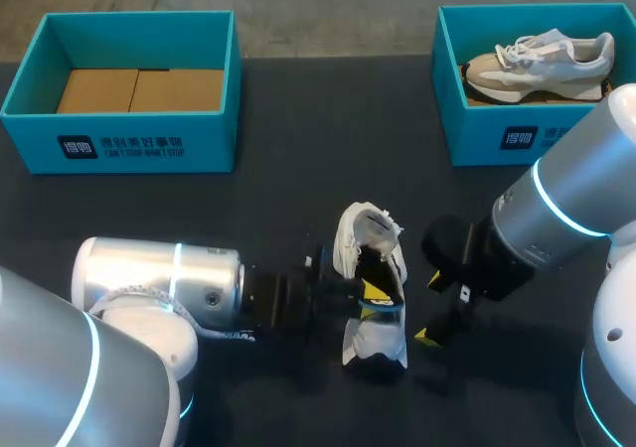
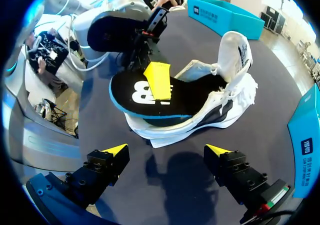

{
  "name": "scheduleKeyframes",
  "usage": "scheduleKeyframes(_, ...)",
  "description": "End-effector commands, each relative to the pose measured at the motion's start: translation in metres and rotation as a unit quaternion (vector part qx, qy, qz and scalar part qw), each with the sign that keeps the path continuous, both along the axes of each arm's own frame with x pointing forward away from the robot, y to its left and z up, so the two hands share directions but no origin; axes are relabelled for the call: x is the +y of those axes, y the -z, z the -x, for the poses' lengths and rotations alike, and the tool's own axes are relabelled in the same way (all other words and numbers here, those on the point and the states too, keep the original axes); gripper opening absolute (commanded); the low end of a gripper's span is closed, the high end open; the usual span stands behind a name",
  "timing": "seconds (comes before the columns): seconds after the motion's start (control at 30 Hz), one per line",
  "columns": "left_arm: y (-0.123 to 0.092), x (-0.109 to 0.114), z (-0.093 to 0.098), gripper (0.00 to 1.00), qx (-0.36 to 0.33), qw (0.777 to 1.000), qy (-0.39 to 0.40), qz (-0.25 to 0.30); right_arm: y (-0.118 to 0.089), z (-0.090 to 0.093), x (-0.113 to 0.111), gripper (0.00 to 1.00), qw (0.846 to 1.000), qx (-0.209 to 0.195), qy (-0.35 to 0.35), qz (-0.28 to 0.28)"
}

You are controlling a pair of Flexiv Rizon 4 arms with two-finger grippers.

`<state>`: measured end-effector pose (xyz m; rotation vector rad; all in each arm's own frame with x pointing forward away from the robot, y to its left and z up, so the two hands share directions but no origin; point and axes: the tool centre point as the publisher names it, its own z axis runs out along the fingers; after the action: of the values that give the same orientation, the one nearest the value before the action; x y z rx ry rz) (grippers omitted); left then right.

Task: Take the shoe out of the shoebox, open the shoe tongue, remove and reinsert the insole, then place the shoe into the shoebox

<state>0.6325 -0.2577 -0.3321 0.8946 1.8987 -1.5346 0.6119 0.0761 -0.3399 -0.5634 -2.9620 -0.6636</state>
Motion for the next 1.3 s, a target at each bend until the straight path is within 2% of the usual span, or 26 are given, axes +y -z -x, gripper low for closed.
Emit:
scheduleKeyframes(0.03,0.009,-0.006,-0.005,0.0,-0.011,1.0,0.007,-0.002,0.0,0.001,0.0,1.0,1.0,-0.001,0.001,0.0)
scheduleKeyframes(0.3,0.018,-0.009,-0.015,0.0,-0.044,0.999,-0.008,-0.015,0.0,0.001,0.0,1.0,1.0,-0.001,0.001,0.0)
scheduleKeyframes(0.63,0.019,-0.005,-0.017,0.0,-0.035,0.999,-0.012,-0.01,0.0,0.001,0.0,1.0,1.0,-0.001,0.001,0.0)
scheduleKeyframes(0.67,0.018,-0.005,-0.016,0.08,-0.033,0.999,-0.01,-0.007,0.0,0.001,0.0,1.0,1.0,-0.001,0.001,0.0)
scheduleKeyframes(0.7,0.016,-0.004,-0.015,0.23,-0.031,0.999,-0.008,-0.005,0.0,0.001,0.0,1.0,1.0,-0.001,0.001,0.0)
scheduleKeyframes(0.73,0.015,-0.004,-0.014,0.29,-0.03,1.0,-0.006,-0.002,0.0,0.001,0.0,1.0,1.0,-0.001,0.001,0.0)
scheduleKeyframes(0.8,0.011,-0.004,-0.012,0.37,-0.029,1.0,-0.003,0.001,0.0,0.001,0.0,1.0,1.0,-0.001,0.001,0.0)
scheduleKeyframes(0.9,0.006,-0.003,-0.008,0.41,-0.028,1.0,0.0,0.007,0.0,0.001,0.0,1.0,1.0,-0.001,0.001,0.0)
scheduleKeyframes(1.03,0.0,-0.004,0.0,0.38,-0.026,1.0,0.002,0.013,0.0,0.001,0.0,1.0,1.0,-0.001,0.001,0.0)
scheduleKeyframes(1.13,-0.003,-0.005,0.004,0.32,-0.024,1.0,0.004,0.018,0.0,0.001,0.0,1.0,1.0,-0.001,0.001,0.0)
scheduleKeyframes(1.2,-0.004,-0.005,0.005,0.18,-0.024,1.0,0.005,0.019,0.0,0.001,0.0,1.0,1.0,-0.001,0.001,0.0)
scheduleKeyframes(1.23,-0.003,-0.006,0.004,0.0,-0.025,0.999,0.006,0.019,0.0,0.001,0.0,1.0,1.0,-0.001,0.001,0.0)
scheduleKeyframes(1.3,0.001,-0.007,0.002,0.0,-0.024,1.0,0.007,0.016,0.0,0.001,0.0,1.0,1.0,-0.001,0.001,0.0)
